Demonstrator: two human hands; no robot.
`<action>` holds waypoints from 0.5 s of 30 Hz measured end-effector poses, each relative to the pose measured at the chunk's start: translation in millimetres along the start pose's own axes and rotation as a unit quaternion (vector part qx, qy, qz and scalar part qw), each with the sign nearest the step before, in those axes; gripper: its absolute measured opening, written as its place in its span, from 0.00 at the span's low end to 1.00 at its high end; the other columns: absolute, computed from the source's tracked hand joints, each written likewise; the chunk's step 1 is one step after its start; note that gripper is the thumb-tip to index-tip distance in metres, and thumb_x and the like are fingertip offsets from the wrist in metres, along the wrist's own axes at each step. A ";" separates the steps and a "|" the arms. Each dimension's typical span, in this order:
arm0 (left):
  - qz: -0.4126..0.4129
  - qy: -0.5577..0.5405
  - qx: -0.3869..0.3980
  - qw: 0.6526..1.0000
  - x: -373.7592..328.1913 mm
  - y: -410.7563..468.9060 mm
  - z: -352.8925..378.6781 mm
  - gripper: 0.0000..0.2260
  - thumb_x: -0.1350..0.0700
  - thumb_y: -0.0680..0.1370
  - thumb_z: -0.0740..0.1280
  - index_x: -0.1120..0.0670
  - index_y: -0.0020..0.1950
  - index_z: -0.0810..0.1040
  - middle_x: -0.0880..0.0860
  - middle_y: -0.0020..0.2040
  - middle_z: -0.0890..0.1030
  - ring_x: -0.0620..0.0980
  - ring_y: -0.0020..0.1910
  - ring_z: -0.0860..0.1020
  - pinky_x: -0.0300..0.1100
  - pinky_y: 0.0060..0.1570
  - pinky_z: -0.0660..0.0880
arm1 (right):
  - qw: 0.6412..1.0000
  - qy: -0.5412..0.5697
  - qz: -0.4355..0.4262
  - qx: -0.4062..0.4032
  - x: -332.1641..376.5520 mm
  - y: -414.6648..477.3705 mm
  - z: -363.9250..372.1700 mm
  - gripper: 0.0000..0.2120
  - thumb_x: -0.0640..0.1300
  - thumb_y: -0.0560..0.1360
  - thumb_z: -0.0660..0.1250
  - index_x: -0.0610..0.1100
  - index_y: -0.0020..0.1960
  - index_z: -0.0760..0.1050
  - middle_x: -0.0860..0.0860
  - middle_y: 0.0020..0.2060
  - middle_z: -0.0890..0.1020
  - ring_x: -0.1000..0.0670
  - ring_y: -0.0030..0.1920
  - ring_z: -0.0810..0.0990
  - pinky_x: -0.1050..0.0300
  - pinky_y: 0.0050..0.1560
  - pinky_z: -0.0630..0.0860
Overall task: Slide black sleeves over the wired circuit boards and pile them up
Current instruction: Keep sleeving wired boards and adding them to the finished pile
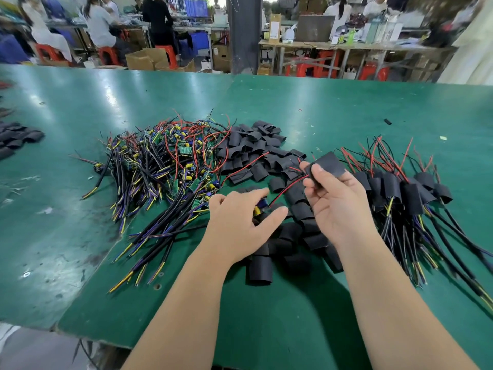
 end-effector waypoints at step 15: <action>0.022 -0.081 -0.059 0.995 15.0 1.2 -5.3 0.11 0.57 0.81 0.61 0.49 0.39 0.75 0.44 0.28 0.76 0.44 0.30 0.75 0.41 0.39 0.72 | 1.000 0.014 0.017 0.016 6.4 -2.6 2.4 0.16 0.29 0.77 0.60 0.51 0.47 0.70 0.46 0.37 0.77 0.52 0.23 0.63 0.63 0.26 0.62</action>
Point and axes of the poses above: each hand's wrist, its own y-axis towards the middle knuckle, its own z-axis out of the palm, x = y × z, the point moved 1 cm from there along y, towards the middle knuckle
